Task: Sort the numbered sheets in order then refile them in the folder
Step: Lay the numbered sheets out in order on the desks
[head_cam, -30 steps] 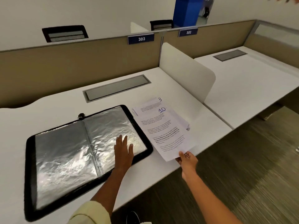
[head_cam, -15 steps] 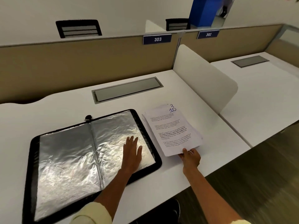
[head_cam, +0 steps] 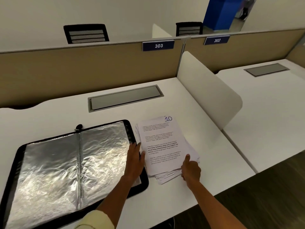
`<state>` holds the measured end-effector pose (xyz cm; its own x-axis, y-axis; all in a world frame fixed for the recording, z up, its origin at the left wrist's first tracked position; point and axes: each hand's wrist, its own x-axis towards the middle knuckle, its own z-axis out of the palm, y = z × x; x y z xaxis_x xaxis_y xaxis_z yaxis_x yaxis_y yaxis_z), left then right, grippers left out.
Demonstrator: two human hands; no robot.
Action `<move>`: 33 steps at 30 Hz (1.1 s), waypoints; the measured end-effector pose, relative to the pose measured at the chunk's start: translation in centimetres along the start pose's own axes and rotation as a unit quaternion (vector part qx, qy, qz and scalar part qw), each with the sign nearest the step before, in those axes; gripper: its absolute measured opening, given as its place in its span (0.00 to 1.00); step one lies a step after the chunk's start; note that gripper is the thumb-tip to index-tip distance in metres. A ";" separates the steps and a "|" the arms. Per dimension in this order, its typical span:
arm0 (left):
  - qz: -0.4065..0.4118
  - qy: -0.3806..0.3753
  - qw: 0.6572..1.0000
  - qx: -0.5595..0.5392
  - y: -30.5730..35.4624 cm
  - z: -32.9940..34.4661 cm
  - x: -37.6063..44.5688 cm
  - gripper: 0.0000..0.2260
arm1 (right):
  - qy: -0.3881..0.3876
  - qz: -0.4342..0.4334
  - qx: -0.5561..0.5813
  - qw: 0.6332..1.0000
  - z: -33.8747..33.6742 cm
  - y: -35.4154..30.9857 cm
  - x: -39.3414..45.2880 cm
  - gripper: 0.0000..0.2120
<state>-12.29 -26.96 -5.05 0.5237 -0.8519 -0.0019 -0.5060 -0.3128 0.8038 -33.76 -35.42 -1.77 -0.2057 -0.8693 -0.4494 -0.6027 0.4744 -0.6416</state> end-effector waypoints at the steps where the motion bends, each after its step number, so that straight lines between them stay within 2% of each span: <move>1: -0.007 0.000 1.000 -0.003 0.4 0.6 0.1 0.23 | 0.016 -0.028 -0.032 0.999 -0.4 -0.2 0.8 0.32; 5: -0.031 0.013 0.999 -0.023 2.2 2.6 0.5 0.24 | 0.073 -0.189 -0.028 0.979 -1.2 -2.1 3.8 0.20; 7: -0.054 0.030 0.997 -0.039 3.1 3.6 0.7 0.24 | 0.076 -0.243 -0.061 0.965 -1.1 -3.0 5.3 0.14; 8: -0.070 0.037 0.996 -0.050 3.5 4.2 0.7 0.25 | 0.063 -0.255 -0.091 0.961 -1.1 -3.5 6.1 0.14; 12: -0.143 0.068 0.984 -0.085 5.1 6.1 1.0 0.27 | -0.059 -0.242 -0.178 0.952 -0.7 -4.7 8.4 0.32; 14: -0.172 0.084 0.977 -0.089 5.9 6.6 1.3 0.27 | -0.074 -0.243 -0.204 0.945 -0.3 -4.9 8.9 0.36; 17: -0.210 0.082 0.969 -0.105 6.9 6.9 1.6 0.30 | -0.062 -0.260 -0.227 0.936 0.5 -5.2 9.1 0.36; 21: -0.209 0.063 0.967 -0.134 7.4 7.3 1.3 0.34 | -0.081 -0.269 -0.213 0.936 1.1 -5.9 9.2 0.34; 26: -0.241 0.140 0.950 -0.138 7.7 6.8 1.5 0.32 | -0.067 -0.256 -0.157 0.951 0.5 -6.5 10.6 0.34; 33: -0.241 0.129 0.943 -0.188 8.4 6.7 2.5 0.31 | -0.108 -0.282 -0.160 0.940 1.3 -6.7 10.8 0.34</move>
<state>-19.81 -34.53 -2.27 0.8047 -0.5027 -0.3159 0.0874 -0.4261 0.9005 -30.94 -47.78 -3.12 0.3565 -0.9050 -0.2320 -0.7774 -0.1496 -0.6110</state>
